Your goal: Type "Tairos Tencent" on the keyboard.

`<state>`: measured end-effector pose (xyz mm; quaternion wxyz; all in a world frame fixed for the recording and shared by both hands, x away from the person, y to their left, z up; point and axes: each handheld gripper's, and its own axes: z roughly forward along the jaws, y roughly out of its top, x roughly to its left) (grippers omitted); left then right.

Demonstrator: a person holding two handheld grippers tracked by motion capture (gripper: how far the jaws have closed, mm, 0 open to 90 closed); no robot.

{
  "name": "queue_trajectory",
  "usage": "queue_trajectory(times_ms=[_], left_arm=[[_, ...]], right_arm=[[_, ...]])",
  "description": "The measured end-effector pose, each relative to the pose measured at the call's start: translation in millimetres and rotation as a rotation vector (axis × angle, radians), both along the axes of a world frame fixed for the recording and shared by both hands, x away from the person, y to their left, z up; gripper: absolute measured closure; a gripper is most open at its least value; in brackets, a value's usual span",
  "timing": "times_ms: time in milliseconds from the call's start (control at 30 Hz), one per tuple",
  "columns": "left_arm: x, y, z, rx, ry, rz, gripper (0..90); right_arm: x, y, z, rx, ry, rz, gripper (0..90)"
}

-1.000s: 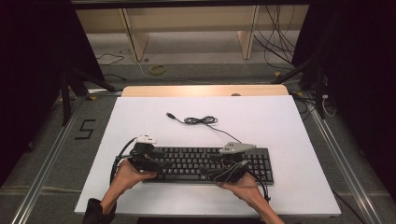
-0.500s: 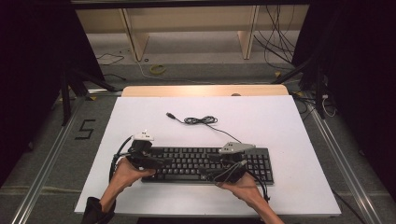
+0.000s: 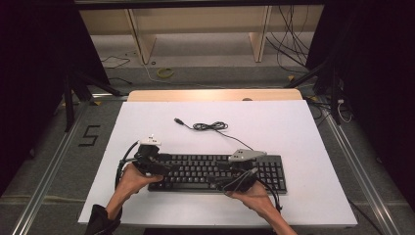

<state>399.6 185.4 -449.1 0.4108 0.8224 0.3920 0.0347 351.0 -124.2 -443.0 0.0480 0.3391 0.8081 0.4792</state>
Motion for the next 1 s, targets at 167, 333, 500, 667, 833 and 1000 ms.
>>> queue_trajectory(times_ms=[167, 333, 500, 667, 833, 1000], left_arm=[[1.7, -0.1, -1.9, 0.006, 0.001, -0.004, 39.3], [3.6, -1.3, -2.3, 0.019, -0.001, -0.009, 47.9], [5.5, -1.7, -2.2, 0.024, 0.008, -0.013, 59.1], [7.3, -2.4, -3.3, 0.027, 0.021, -0.01, 67.1], [9.0, -3.9, -5.7, 0.039, 0.034, -0.016, 75.8], [10.0, -5.4, -8.6, 0.066, 0.043, -0.022, 84.2]], right_arm=[[-0.1, 0.8, -0.4, 0.0, -0.001, 0.003, 35.8], [-0.3, 1.5, -0.2, 0.002, -0.001, 0.006, 35.8], [-0.7, 2.2, 0.1, 0.0, -0.003, 0.009, 35.8], [-0.9, 2.7, 0.0, 0.001, -0.003, 0.01, 35.8], [-0.9, 2.9, -0.2, 0.001, -0.002, 0.011, 35.8], [-1.0, 3.4, -0.5, 0.001, -0.003, 0.014, 35.8]])
